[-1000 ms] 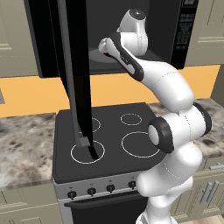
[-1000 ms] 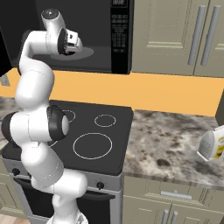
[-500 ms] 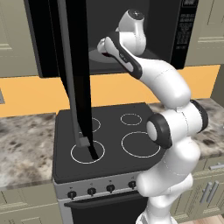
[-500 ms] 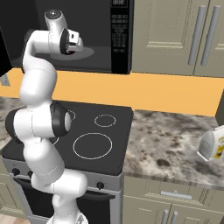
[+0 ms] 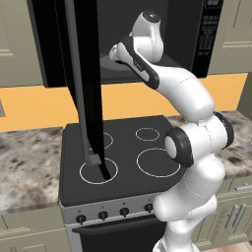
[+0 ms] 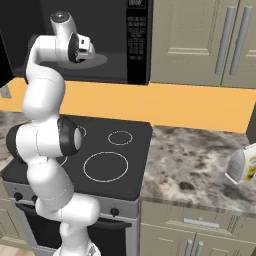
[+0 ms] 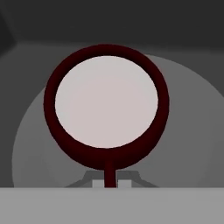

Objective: Pick the mug from the counter and place it inside the microwave. Then close the microwave.

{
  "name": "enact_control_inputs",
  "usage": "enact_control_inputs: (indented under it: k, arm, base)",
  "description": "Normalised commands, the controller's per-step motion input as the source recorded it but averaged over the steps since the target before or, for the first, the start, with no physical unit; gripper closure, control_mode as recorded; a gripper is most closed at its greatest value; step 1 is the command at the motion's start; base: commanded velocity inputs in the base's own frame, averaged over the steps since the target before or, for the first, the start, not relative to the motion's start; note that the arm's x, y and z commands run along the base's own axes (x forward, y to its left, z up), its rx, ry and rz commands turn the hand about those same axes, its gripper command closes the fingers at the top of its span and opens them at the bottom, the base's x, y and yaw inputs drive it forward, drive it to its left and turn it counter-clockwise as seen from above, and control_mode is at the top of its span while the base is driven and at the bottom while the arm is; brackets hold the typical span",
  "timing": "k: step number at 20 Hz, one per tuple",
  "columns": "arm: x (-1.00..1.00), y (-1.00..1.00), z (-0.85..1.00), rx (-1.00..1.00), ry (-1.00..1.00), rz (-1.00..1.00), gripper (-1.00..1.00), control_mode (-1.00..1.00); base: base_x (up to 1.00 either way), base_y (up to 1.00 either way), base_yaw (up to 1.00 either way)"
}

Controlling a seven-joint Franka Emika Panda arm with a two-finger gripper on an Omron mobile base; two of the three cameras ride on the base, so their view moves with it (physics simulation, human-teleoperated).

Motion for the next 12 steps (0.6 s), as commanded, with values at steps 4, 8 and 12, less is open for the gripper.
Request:
enact_control_inputs:
  k: [4, 8, 12]
  arm:
    - [0.0, 0.0, -0.19, -0.02, 0.0, 0.0, 1.0, -1.0]
    - [0.0, 0.0, -0.09, -0.01, 0.0, 0.0, 1.0, -1.0]
    - [0.0, 0.0, -0.01, 0.0, 0.0, 0.0, 1.0, -1.0]
  base:
    - [0.0, 0.0, 0.0]
    - [0.0, 0.0, 0.0]
    - [0.0, 0.0, 0.0]
